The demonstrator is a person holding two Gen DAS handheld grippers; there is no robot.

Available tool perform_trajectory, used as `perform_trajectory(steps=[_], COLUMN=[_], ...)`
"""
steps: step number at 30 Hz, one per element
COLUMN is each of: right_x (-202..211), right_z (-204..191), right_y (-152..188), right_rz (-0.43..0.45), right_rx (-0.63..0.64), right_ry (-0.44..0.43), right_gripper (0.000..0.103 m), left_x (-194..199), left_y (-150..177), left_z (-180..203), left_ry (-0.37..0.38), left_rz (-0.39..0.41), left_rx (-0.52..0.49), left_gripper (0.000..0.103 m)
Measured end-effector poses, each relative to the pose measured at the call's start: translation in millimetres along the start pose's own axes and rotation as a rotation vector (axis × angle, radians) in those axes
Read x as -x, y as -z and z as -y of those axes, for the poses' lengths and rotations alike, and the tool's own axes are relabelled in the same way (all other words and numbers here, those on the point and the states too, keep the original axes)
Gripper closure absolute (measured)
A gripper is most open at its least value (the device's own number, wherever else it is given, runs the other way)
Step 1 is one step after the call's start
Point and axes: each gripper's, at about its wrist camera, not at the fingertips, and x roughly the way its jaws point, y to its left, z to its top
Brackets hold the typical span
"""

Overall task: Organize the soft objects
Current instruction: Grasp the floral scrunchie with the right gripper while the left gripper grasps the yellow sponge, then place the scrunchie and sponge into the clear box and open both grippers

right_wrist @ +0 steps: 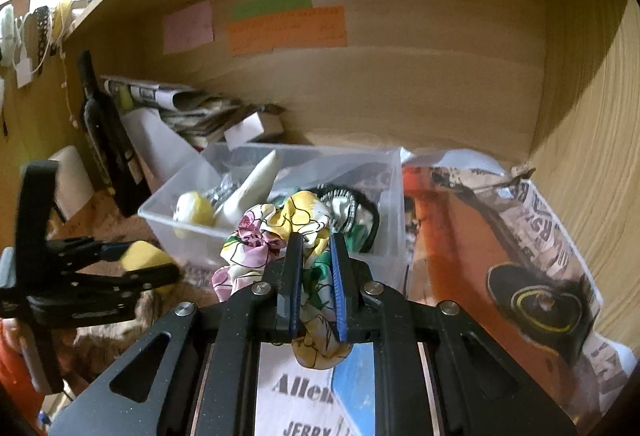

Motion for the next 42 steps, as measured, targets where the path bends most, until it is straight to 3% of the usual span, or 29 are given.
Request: perform_trajectory(steps=[6, 13, 23, 35, 40, 42], right_x=[2, -5, -43, -89, -94, -91], right_z=[4, 0, -8, -5, -7, -5], right_y=[-19, -36, -42, -28, -25, -25], right_rz=[0.057, 0.09, 0.037, -0.116, -0.151, -0.146], right_rx=[-0.006, 0.017, 0.041, 0.054, 0.07, 0.069], right_ry=[0.01, 0.015, 0.002, 0.001, 0.011, 0.019], right_gripper=[0.091, 0.091, 0.091, 0.09, 0.076, 0.061], left_x=[31, 36, -12, -58, -58, -55], left_y=[-30, -58, -79, -78, -76, -76], left_z=[5, 7, 3, 11, 15, 15], left_ry=[-0.012, -0.013, 0.0, 0.004, 0.002, 0.002], left_rz=[0.124, 0.189, 0.101, -0.003, -0.008, -0.004], left_rx=[-0.036, -0.047, -0.027, -0.066, -0.08, -0.081], left_gripper=[0.04, 0.04, 0.04, 0.038, 0.026, 0.025])
